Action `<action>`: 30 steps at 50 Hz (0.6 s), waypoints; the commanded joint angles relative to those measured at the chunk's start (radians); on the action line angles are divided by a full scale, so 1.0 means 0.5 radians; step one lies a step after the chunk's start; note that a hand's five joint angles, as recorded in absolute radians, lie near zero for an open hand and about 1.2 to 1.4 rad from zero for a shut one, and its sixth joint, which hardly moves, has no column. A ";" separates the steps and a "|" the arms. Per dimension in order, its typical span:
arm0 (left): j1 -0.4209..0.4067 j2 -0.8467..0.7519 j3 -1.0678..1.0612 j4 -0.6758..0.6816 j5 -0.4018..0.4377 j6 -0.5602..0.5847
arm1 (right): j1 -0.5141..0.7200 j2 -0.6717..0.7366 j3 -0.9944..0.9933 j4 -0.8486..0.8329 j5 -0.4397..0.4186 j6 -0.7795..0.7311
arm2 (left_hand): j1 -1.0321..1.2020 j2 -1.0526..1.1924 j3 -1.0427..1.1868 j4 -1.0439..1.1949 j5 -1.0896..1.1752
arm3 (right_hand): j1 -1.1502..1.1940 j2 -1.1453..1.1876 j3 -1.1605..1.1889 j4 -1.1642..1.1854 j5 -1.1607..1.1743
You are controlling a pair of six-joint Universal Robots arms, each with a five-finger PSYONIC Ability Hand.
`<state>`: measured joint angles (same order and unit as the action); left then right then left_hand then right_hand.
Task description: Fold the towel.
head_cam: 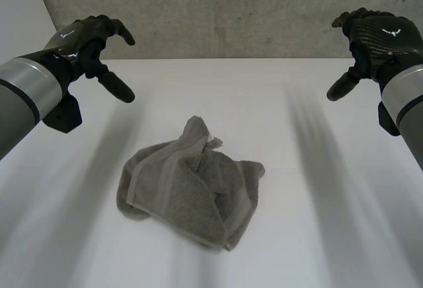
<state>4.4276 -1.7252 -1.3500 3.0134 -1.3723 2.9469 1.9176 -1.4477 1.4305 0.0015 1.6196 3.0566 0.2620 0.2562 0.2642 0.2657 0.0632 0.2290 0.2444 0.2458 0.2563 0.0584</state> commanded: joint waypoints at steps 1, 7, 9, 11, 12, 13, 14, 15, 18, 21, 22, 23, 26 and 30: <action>-0.047 -0.007 -0.012 0.002 -0.115 0.006 | -0.022 -0.001 -0.017 0.077 -0.125 -0.029 | -0.150 -0.138 -0.154 -0.157 -0.101 | -0.109 -0.140 -0.143 -0.164 -0.117; -0.056 -0.007 -0.018 0.005 -0.115 0.009 | -0.049 -0.004 -0.014 0.095 -0.180 -0.020 | -0.150 -0.138 -0.154 -0.157 -0.101 | -0.109 -0.140 -0.143 -0.164 -0.117; -0.069 -0.007 -0.018 0.005 -0.112 0.009 | -0.049 -0.004 -0.014 0.095 -0.180 -0.020 | -0.150 -0.138 -0.154 -0.157 -0.101 | -0.109 -0.140 -0.143 -0.164 -0.117; -0.081 -0.007 -0.021 0.008 -0.109 0.012 | -0.049 -0.004 -0.017 0.098 -0.184 -0.026 | -0.150 -0.138 -0.154 -0.157 -0.101 | -0.109 -0.140 -0.143 -0.164 -0.117; -0.093 -0.004 -0.024 0.011 -0.105 0.012 | -0.049 -0.010 -0.017 0.104 -0.187 -0.032 | -0.150 -0.138 -0.154 -0.157 -0.101 | -0.109 -0.140 -0.143 -0.164 -0.117; -0.108 -0.004 -0.027 0.011 -0.099 0.015 | -0.049 -0.013 -0.020 0.114 -0.193 -0.039 | -0.150 -0.138 -0.154 -0.157 -0.101 | -0.109 -0.140 -0.143 -0.164 -0.117; -0.109 -0.004 -0.027 0.011 -0.099 0.015 | -0.049 -0.013 -0.020 0.114 -0.193 -0.039 | -0.150 -0.138 -0.154 -0.157 -0.101 | -0.109 -0.140 -0.143 -0.164 -0.117; -0.127 -0.004 -0.031 0.014 -0.096 0.012 | -0.049 -0.013 -0.032 0.132 -0.193 -0.054 | -0.144 -0.132 -0.148 -0.151 -0.095 | -0.109 -0.140 -0.143 -0.164 -0.117; -0.167 -0.004 -0.043 0.017 -0.084 0.015 | -0.049 -0.007 -0.060 0.187 -0.196 -0.127 | -0.144 -0.132 -0.148 -0.151 -0.095 | -0.109 -0.140 -0.143 -0.164 -0.117; -0.194 -0.016 -0.055 0.017 -0.050 0.058 | -0.046 -0.007 -0.072 0.254 -0.202 -0.237 | -0.144 -0.132 -0.148 -0.151 -0.095 | -0.109 -0.140 -0.143 -0.164 -0.117; -0.194 -0.016 -0.055 0.017 -0.050 0.058 | -0.046 -0.007 -0.072 0.255 -0.202 -0.238 | -0.144 -0.132 -0.148 -0.151 -0.095 | -0.109 -0.140 -0.143 -0.164 -0.117; -0.210 -0.022 -0.067 0.017 -0.023 0.116 | -0.046 0.008 -0.072 0.282 -0.205 -0.302 | -0.138 -0.127 -0.143 -0.146 -0.090 | -0.109 -0.140 -0.143 -0.164 -0.117; -0.256 -0.035 -0.113 0.008 0.023 0.263 | -0.031 0.033 -0.063 0.340 -0.254 -0.437 | -0.126 -0.115 -0.131 -0.134 -0.078 | -0.109 -0.140 -0.143 -0.164 -0.117; -0.339 -0.050 -0.184 0.005 0.051 0.423 | -0.019 0.100 -0.039 0.439 -0.331 -0.585 | -0.120 -0.109 -0.125 -0.128 -0.072 | -0.109 -0.140 -0.143 -0.164 -0.117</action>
<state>4.3009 -1.7406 -1.4039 3.0185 -1.3686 3.0605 1.9001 -1.4310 1.3988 0.1681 1.4952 2.8555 0.2620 0.2549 0.2641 0.2623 0.0633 0.2288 0.2444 0.2458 0.2563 0.0584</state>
